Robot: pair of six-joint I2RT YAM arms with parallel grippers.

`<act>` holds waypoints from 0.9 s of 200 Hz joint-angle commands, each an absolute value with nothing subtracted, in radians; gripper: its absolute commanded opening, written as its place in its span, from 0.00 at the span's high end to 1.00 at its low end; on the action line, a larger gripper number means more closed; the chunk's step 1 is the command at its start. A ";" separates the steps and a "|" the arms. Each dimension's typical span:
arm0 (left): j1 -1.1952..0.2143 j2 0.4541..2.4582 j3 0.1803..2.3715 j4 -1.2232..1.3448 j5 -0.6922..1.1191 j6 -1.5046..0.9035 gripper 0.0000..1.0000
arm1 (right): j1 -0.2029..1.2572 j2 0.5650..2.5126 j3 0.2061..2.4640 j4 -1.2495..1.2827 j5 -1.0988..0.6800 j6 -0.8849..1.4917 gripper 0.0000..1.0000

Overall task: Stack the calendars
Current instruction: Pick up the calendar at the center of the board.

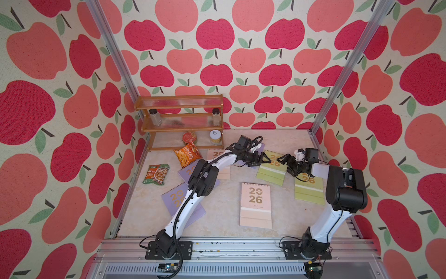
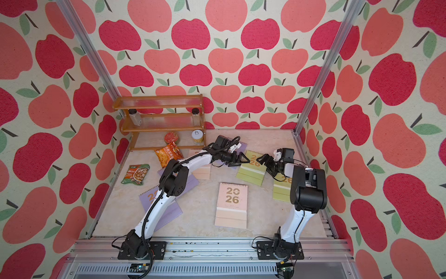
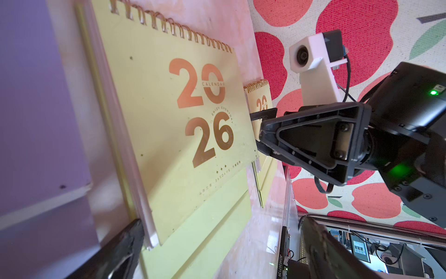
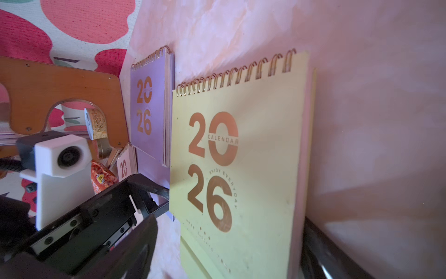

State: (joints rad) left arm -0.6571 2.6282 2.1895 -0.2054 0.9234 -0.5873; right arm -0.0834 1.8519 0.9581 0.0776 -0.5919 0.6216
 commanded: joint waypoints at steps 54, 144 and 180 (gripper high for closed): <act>-0.676 2.662 2.208 -0.183 0.969 -0.603 0.00 | -0.095 1.870 0.837 0.128 -0.663 0.685 0.17; -0.667 2.583 2.170 -0.217 0.927 -0.538 0.00 | -0.124 1.763 0.772 0.216 -0.656 0.693 1.00; -0.624 2.485 2.148 -0.238 0.951 -0.502 0.00 | -0.125 1.691 0.780 0.177 -0.666 0.669 1.00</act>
State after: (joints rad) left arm -0.6548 2.6095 2.1662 -0.2100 0.9291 -0.5476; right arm -0.1265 1.7508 0.7887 0.2390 -0.7010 0.7109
